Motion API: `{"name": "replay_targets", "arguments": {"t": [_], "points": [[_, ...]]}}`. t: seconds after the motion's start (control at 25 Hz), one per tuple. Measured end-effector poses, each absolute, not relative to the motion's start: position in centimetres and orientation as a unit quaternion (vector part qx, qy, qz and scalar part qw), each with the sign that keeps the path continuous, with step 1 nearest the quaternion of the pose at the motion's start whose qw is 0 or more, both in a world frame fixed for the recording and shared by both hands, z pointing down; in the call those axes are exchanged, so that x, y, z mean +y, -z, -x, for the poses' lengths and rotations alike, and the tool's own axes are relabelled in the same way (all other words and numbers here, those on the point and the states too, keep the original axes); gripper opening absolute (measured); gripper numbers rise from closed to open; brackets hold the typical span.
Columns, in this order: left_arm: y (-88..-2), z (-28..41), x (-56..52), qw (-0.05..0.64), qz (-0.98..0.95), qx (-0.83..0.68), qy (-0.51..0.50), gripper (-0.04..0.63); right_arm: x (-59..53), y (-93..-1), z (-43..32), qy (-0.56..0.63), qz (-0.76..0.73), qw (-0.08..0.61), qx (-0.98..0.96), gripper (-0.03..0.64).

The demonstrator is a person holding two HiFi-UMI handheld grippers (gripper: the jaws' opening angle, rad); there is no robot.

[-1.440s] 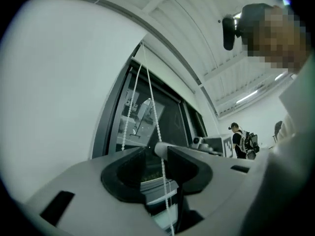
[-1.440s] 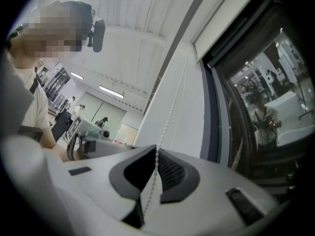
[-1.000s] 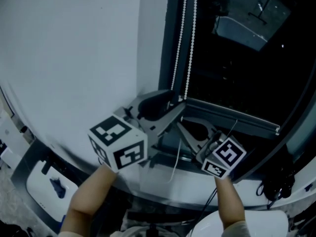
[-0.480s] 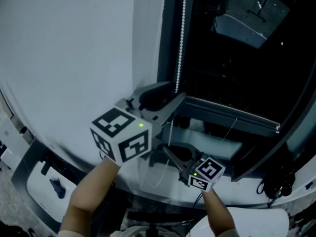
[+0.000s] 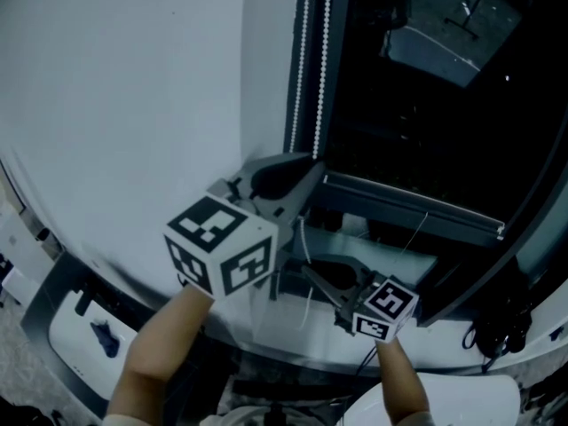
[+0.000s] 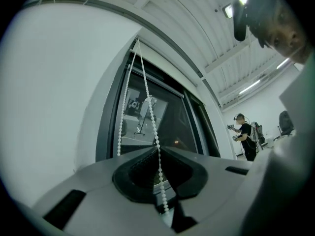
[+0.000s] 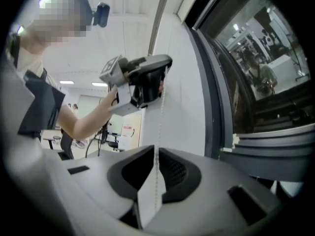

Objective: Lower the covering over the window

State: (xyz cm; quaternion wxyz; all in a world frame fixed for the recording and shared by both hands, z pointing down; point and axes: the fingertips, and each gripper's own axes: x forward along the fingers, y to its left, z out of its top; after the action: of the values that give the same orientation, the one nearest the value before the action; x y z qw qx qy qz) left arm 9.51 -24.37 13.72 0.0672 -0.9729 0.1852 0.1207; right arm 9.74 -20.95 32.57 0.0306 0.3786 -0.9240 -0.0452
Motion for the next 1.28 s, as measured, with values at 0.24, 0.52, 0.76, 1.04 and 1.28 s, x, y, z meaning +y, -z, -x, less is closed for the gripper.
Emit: {"name": "replay_targets", "arguments": {"t": [0.24,0.52,0.76,1.04,1.28], "points": [[-17.7,-11.0,-24.4,0.058,0.979,0.183,-0.068,0.032,-19.4,-23.6,-12.6,0.050,-0.363,-0.087,-0.927,0.089],[-21.9,-11.4,-23.8,0.047,0.981,0.183,-0.054,0.032,-20.2,-16.5,-13.0,0.111,-0.384,-0.095,-0.912,0.090],[-24.8,-11.1,-23.3,0.027,0.982,0.181,-0.041,0.032,-21.0,-13.9,-11.3,0.136,-0.381,-0.079,-0.911,0.114],[-29.3,-11.5,-22.7,0.004,0.985,0.175,-0.003,0.032,-22.4,-11.8,-9.7,0.145,-0.383,-0.063,-0.910,0.121],[-34.9,-12.5,-21.6,-0.020,0.986,0.158,0.048,0.032,-23.2,-10.9,-9.7,0.142,-0.380,-0.069,-0.911,0.121]]}}
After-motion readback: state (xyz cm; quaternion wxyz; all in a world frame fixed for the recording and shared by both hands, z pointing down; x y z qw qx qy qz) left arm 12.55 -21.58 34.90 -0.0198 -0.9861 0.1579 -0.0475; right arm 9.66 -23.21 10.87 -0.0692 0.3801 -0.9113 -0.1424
